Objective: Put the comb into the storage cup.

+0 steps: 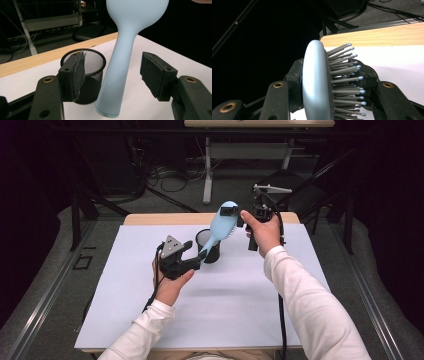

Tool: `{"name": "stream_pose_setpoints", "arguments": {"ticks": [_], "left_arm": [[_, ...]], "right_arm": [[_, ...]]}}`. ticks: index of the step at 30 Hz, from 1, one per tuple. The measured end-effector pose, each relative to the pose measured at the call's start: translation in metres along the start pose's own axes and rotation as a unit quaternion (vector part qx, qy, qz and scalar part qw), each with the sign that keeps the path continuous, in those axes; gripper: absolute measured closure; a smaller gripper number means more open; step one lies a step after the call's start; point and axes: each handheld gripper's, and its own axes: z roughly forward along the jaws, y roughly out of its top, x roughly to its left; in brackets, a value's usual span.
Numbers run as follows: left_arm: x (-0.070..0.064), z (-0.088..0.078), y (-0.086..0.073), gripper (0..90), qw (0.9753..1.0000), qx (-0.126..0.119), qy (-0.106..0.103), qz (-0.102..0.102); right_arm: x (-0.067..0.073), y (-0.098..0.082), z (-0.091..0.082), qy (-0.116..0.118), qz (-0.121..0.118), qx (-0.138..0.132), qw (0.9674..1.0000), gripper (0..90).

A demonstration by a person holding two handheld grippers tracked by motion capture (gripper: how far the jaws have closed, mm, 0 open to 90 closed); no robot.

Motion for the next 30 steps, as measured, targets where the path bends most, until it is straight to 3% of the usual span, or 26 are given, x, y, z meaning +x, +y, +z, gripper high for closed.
{"name": "stream_pose_setpoints", "arguments": {"ticks": [4, 13, 18, 25, 30], "left_arm": [[0.002, -0.001, 0.000, 35.3, 1.0000, 0.003, 0.003, -0.003], [0.009, -0.001, 0.000, 20.9, 0.9992, 0.023, 0.018, -0.029], [0.012, 0.000, 0.000, 14.9, 0.9988, 0.030, 0.022, -0.031], [0.014, 0.002, -0.001, 2.5, 0.9986, 0.028, 0.018, -0.040], [0.015, 0.001, 0.000, 0.5, 0.9984, 0.026, 0.021, -0.045]], "right_arm": [[0.000, 0.001, -0.003, -0.002, -0.002, -0.002, 1.0000, 50.0], [0.001, 0.005, -0.008, -0.009, -0.010, -0.004, 0.9999, 49.9], [0.002, 0.006, -0.009, -0.013, -0.012, -0.008, 0.9998, 49.9], [0.003, 0.009, -0.012, -0.018, -0.018, -0.012, 0.9996, 49.9], [0.003, 0.011, -0.015, -0.024, -0.023, -0.015, 0.9993, 49.9]]}}
